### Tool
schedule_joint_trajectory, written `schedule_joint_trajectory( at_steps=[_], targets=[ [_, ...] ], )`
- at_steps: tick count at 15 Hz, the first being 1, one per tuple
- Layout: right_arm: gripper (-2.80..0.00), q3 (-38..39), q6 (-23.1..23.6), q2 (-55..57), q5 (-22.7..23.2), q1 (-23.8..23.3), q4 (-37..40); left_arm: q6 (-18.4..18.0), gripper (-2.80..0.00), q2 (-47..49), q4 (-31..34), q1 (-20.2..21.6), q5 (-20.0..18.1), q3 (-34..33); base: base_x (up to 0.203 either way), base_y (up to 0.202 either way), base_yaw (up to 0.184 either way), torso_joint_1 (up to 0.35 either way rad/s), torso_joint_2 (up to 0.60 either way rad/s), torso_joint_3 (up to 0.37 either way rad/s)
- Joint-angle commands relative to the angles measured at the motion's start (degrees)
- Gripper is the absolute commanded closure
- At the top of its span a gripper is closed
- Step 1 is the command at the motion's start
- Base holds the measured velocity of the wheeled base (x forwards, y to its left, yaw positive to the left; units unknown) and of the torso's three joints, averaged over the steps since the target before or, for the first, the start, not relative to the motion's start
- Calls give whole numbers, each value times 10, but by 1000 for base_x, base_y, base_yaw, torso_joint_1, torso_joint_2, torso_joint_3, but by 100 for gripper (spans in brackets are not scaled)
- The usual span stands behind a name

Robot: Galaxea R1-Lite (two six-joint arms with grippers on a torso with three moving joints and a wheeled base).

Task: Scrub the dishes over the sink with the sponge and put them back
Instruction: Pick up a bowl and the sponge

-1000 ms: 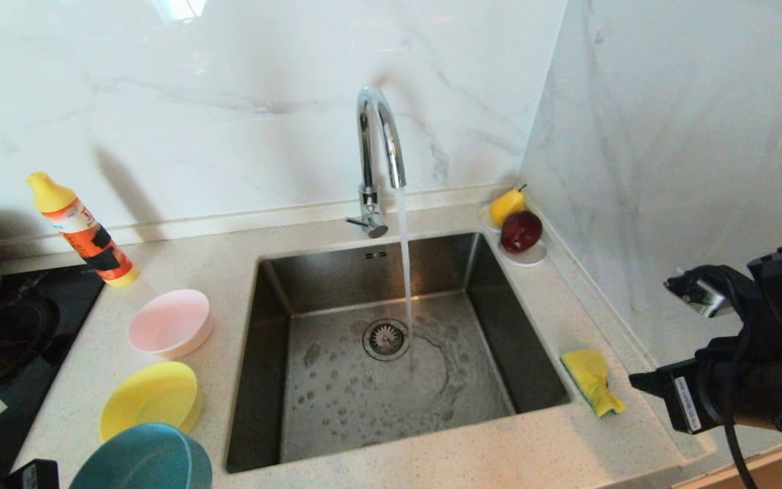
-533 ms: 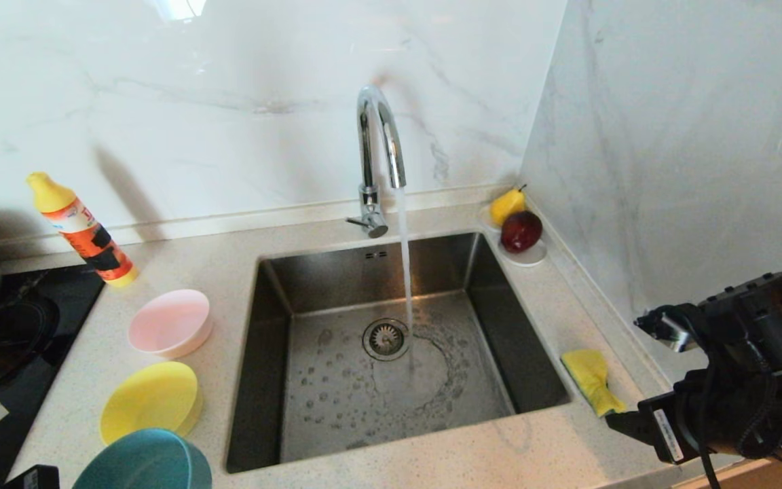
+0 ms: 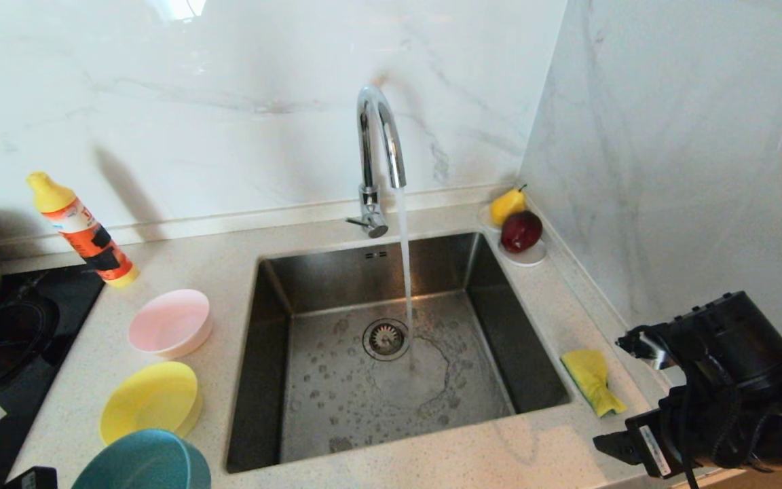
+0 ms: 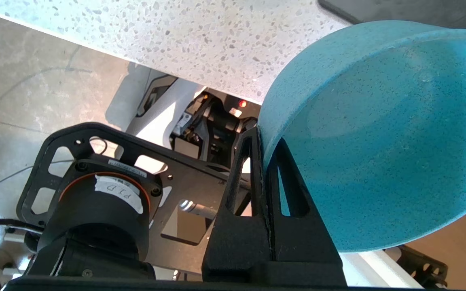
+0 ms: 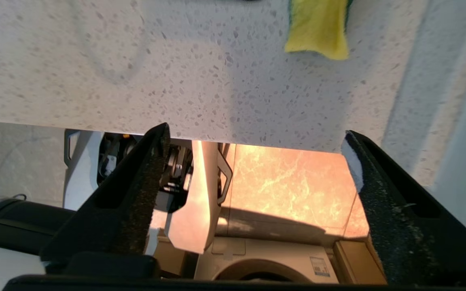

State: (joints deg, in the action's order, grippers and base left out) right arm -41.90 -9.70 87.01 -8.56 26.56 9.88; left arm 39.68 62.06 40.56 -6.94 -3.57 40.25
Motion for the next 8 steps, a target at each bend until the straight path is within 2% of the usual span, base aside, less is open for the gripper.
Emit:
schedule_joint_trajectory(
  at_steps=[1,4,8],
  targets=[
    [-280,20,0,23,-1,-1,-31,2,0,-2,3,0,1,4,0,0,0,0,0,0],
    [-280,50,0,55,-1,-4,-99,2,0,-1,4,0,1,4,0,0,0,0,0,0],
    [-280,56,1,75,-1,-9,-108,2,0,-3,8,0,1,3,0,0,0,0,0,0]
  ],
)
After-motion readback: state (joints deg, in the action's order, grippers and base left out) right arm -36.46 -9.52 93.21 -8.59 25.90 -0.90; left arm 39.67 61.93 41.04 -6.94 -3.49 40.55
